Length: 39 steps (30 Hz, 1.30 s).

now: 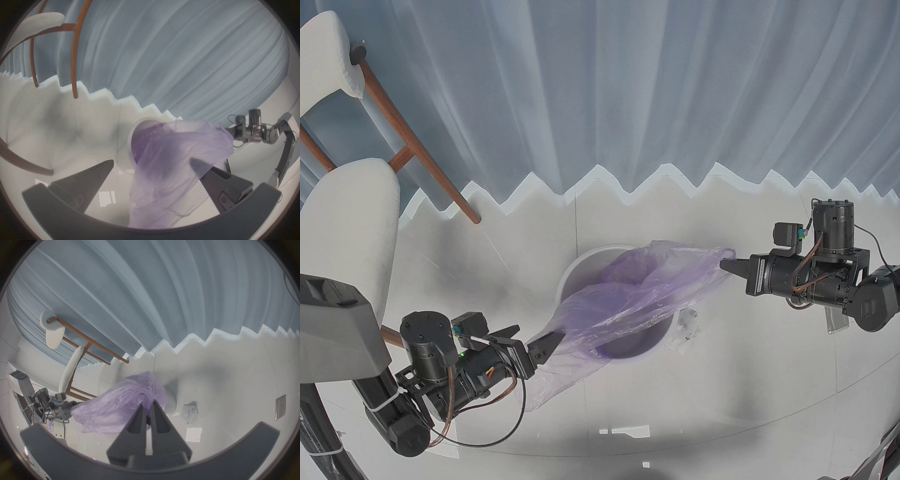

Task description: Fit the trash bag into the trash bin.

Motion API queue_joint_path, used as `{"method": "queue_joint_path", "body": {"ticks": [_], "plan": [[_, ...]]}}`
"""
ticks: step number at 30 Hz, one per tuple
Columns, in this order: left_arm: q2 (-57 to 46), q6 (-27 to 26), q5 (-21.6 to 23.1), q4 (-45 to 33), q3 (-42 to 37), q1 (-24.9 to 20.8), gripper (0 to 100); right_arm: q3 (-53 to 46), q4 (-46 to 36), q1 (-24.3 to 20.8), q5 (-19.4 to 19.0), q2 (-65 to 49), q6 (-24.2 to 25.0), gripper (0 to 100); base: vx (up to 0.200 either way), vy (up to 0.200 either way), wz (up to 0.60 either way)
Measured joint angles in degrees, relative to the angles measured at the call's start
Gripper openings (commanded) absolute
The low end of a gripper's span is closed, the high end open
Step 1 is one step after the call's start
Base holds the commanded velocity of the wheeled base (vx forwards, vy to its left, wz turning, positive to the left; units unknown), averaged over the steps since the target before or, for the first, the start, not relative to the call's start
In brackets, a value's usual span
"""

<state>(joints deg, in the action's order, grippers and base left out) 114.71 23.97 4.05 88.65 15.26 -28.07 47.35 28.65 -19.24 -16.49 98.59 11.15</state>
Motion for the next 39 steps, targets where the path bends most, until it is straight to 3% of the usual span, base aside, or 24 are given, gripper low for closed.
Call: {"method": "queue_joint_path", "body": {"ticks": [6,13,29,30,39], "plan": [[1.63,-0.05,-0.52,0.0,-0.5,-0.63,100,2.93,-0.71,0.13,-0.5,0.01,0.33,0,0.0,0.0,0.0],[3.08,0.17,-0.55,0.02,0.5,1.87,100,4.52,-1.55,0.89,-4.5,-0.63,0.34,0,0.0,0.0,0.0],[4.08,-0.05,-0.61,0.02,-2.45,-0.48,100,8.17,-2.77,1.68,-4.74,-0.88,2.58,0,0.0,0.0,0.0],[4.13,-0.07,-0.63,0.04,-2.45,-0.59,0,8.17,-2.77,1.68,-4.74,-0.84,2.58,0,0.0,0.0,0.0],[4.06,1.12,-0.57,-0.41,1.94,-1.3,0,7.52,-2.76,1.41,-4.74,0.56,2.39,0,0.0,0.0,0.0]]}}
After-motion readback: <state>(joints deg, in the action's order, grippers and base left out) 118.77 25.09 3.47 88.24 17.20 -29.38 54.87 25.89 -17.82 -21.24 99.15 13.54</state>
